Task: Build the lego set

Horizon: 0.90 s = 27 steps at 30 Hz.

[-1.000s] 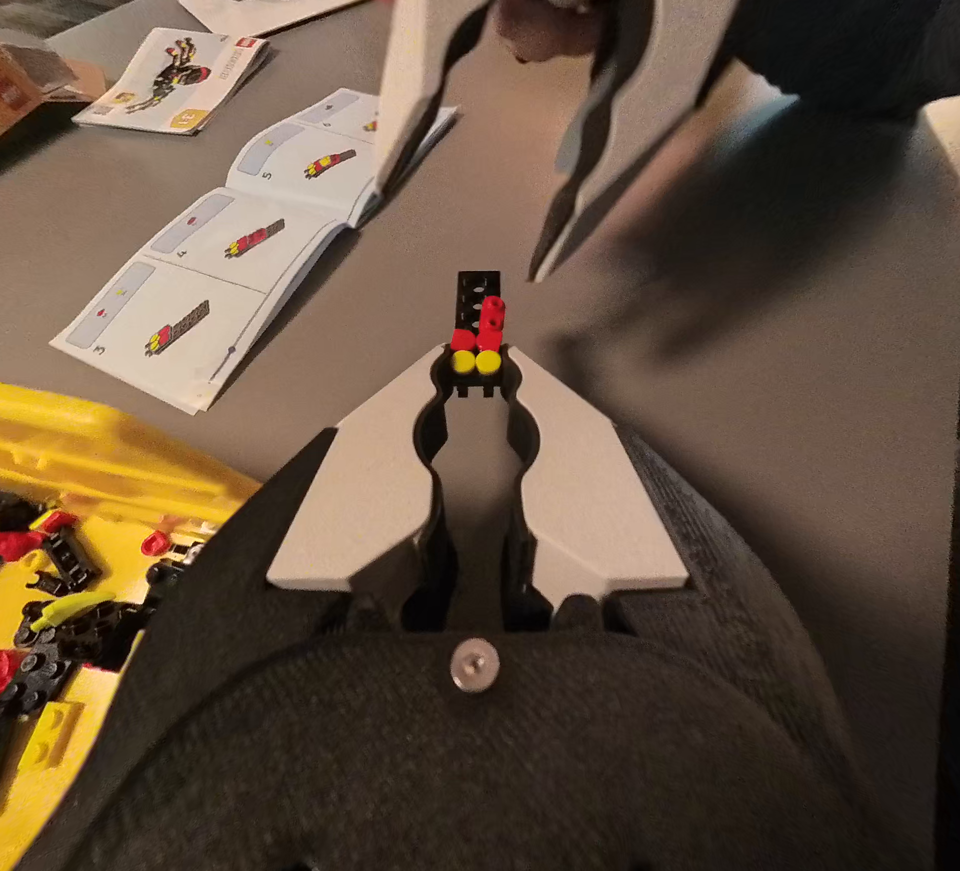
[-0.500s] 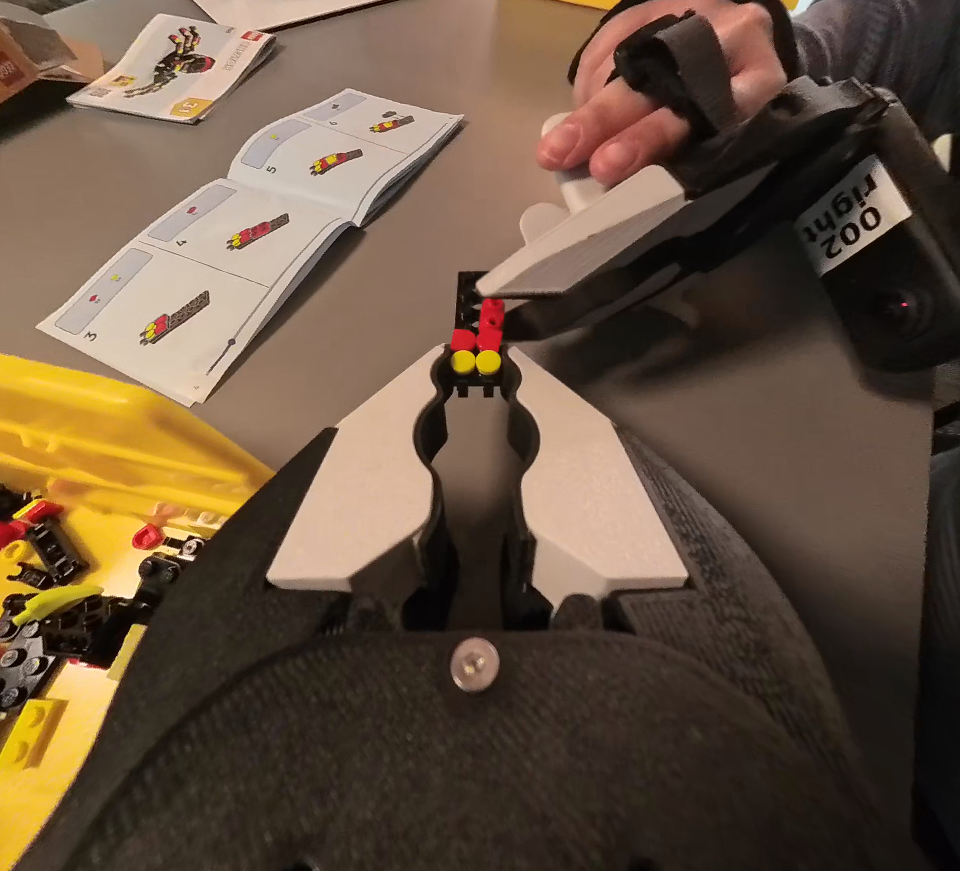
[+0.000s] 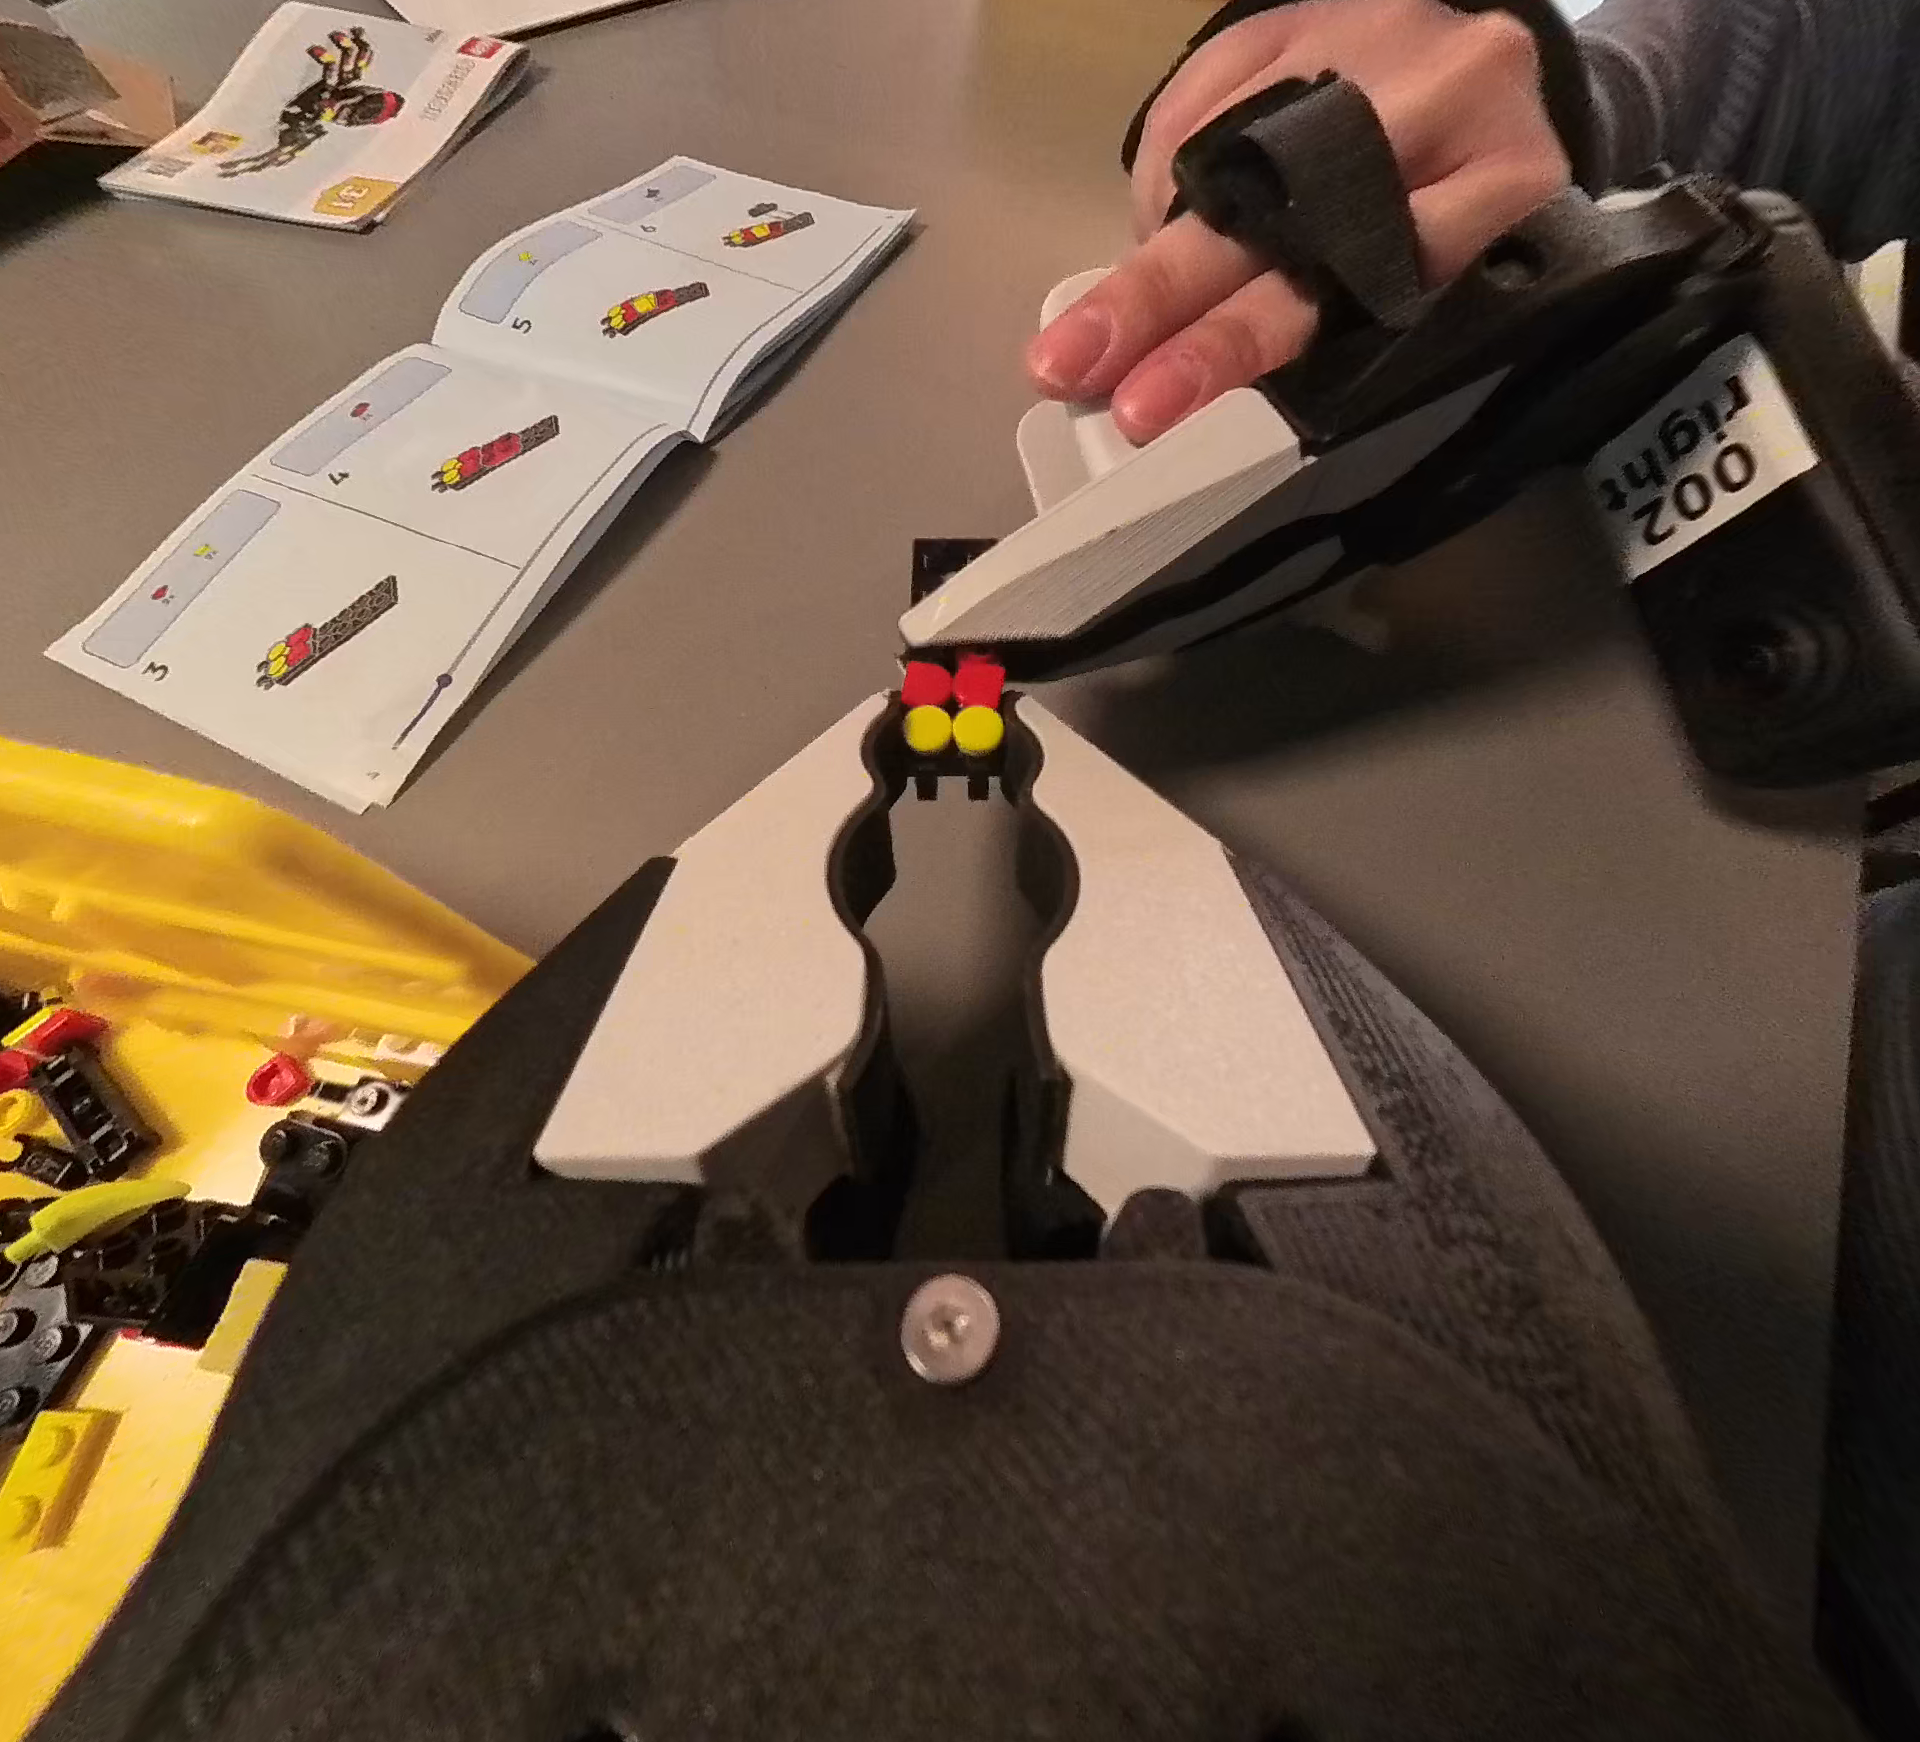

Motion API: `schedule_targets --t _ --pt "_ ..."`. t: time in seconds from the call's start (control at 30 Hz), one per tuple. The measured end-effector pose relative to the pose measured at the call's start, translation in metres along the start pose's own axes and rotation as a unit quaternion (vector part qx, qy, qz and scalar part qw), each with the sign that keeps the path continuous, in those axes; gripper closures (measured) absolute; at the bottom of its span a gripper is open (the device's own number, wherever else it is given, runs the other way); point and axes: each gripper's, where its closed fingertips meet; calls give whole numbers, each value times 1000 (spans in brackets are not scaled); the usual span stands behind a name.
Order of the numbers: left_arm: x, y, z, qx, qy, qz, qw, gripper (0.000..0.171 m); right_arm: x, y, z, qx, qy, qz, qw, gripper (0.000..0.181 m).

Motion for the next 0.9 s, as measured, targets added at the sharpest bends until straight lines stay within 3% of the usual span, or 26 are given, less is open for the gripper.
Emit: schedule_targets --t 0.23,0.43,0.47,0.53,0.6,0.7,0.9 --pt "5 7 -1 16 -8 28 999 156 -2 -1 4 -33 -4 -2 999 176" --pt "0 1 4 24 -36 3 999 155 1 -2 -1 50 10 -12 999 175" --pt "-3 4 2 29 -37 9 999 155 -1 -6 -2 69 8 -30 997 171" --pt "-13 19 1 60 -56 40 996 155 -5 -4 -2 152 -23 -56 986 140" --pt "-29 40 0 89 -81 77 990 155 -9 -4 3 295 -94 -102 945 130" --pt "-52 51 -3 94 -112 79 986 155 -3 -12 20 439 -245 -162 849 144" --pt "-60 53 -10 45 -79 66 994 155 32 -18 30 489 -398 -215 745 158"
Point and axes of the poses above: each gripper's, where its closed fingertips meet, x out along the fingers, y out of its underside, z = x × y across the jaws
